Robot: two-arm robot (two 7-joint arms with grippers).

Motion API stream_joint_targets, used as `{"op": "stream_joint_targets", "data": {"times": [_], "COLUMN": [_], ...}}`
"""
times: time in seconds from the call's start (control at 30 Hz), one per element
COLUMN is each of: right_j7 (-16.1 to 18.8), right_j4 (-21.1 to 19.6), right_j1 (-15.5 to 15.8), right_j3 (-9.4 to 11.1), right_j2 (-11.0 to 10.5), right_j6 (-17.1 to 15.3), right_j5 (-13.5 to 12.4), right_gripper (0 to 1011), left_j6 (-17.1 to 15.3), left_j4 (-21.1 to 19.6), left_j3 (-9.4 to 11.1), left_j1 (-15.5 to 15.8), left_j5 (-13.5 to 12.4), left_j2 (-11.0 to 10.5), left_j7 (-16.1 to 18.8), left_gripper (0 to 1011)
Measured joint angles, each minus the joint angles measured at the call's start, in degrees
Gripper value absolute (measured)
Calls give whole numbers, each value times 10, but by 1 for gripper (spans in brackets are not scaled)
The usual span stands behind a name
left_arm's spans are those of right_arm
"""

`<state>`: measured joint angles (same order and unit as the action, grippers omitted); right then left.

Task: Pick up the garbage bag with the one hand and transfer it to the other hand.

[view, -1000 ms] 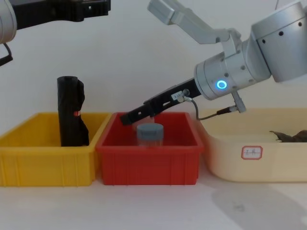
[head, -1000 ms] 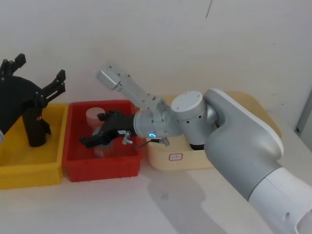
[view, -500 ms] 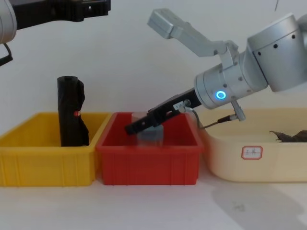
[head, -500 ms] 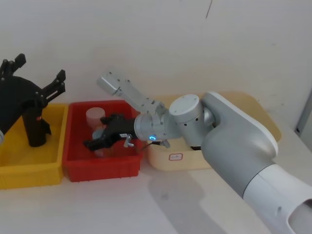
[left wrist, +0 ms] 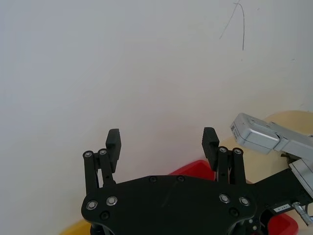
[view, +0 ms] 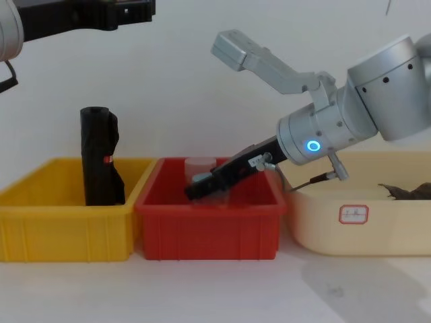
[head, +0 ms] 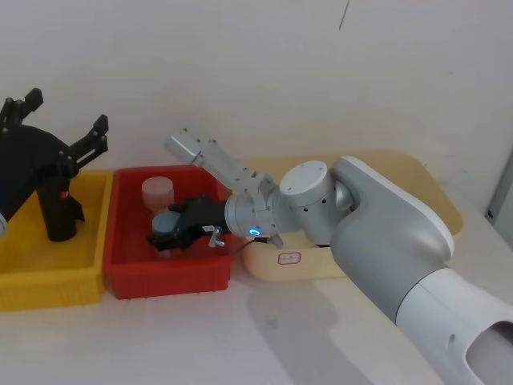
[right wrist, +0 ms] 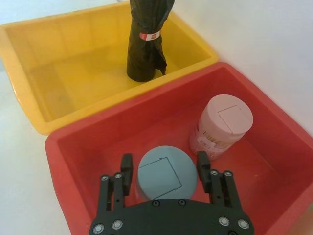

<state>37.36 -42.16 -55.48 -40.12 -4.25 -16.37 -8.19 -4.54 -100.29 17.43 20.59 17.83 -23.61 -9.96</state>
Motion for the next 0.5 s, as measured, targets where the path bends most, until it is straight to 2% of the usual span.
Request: {"op": "stream_joint_targets", "data": {"times": [0.17, 0.37, 0.5], "right_j7": [1, 4, 4], "right_j4": [5, -2, -21], "right_j1": [0, 3, 8], "right_j3": [5, 16, 29], "right_j2": [1, -1, -6], "right_j6": [2, -3, -12], "right_j5": [0, -6, -17], "right_gripper": [675, 668, 668], "left_j6": [0, 0, 0], "left_j4": [0, 0, 0], "left_j3": [0, 0, 0], "left_j1": [0, 0, 0], "left_j5": [0, 0, 0], "left_j2": [0, 0, 0], "left_j7": [0, 0, 0], "left_gripper": [1001, 1001, 1001]}}
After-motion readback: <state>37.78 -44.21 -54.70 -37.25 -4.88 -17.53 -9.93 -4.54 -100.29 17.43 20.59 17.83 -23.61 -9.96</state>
